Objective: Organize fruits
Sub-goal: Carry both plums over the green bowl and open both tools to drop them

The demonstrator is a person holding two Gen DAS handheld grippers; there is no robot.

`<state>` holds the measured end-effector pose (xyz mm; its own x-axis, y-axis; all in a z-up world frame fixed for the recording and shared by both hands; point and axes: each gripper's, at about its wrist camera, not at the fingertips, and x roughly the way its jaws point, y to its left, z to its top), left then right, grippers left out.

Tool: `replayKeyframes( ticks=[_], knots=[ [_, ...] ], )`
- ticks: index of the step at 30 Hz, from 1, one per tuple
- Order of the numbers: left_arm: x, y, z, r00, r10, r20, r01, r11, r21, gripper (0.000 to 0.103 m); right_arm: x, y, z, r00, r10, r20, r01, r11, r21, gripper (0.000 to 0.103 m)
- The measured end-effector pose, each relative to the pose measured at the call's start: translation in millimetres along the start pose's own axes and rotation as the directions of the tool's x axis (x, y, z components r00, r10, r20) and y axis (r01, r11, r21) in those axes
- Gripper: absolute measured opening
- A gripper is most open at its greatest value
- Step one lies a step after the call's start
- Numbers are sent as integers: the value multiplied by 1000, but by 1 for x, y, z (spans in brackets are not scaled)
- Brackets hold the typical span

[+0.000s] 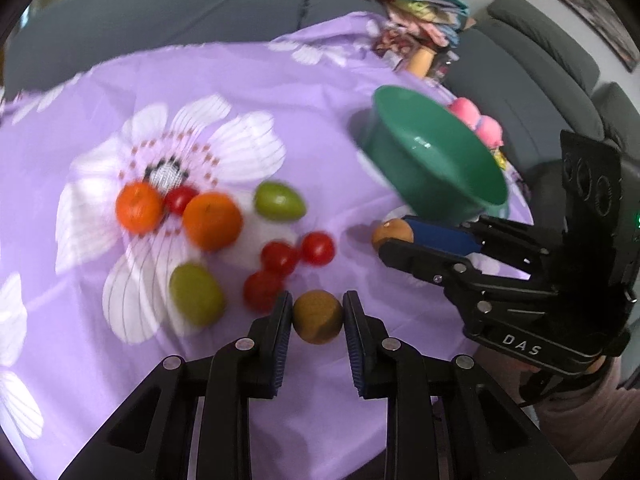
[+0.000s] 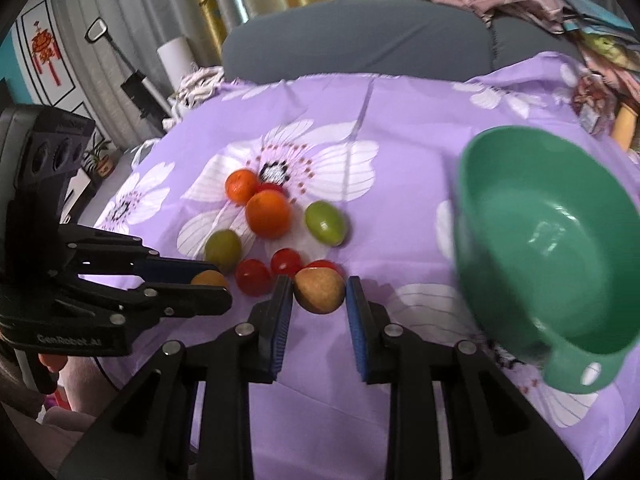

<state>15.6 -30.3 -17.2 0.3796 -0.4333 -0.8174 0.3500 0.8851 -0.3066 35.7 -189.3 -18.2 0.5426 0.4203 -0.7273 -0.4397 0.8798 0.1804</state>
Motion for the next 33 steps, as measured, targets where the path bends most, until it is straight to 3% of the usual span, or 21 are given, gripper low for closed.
replayKeyframes(
  ticks=[8,16,24,33],
  knots=[
    [0,-43,38,998,-43,39,39,993,111,26,-36,-26,-2,992,-59,108,51,996,69,28],
    [17,-85,83,993,-97,71,80,973,215,27,-69,-71,-5,969,-155,194,119,976,184,28],
    [54,-116,104,996,-86,17,78,958,277,27,-75,-106,-9,948,-252,196,200,947,250,28],
    [84,-127,106,999,-40,-30,47,952,302,27,-66,-125,-12,943,-284,172,233,935,266,29]
  ],
)
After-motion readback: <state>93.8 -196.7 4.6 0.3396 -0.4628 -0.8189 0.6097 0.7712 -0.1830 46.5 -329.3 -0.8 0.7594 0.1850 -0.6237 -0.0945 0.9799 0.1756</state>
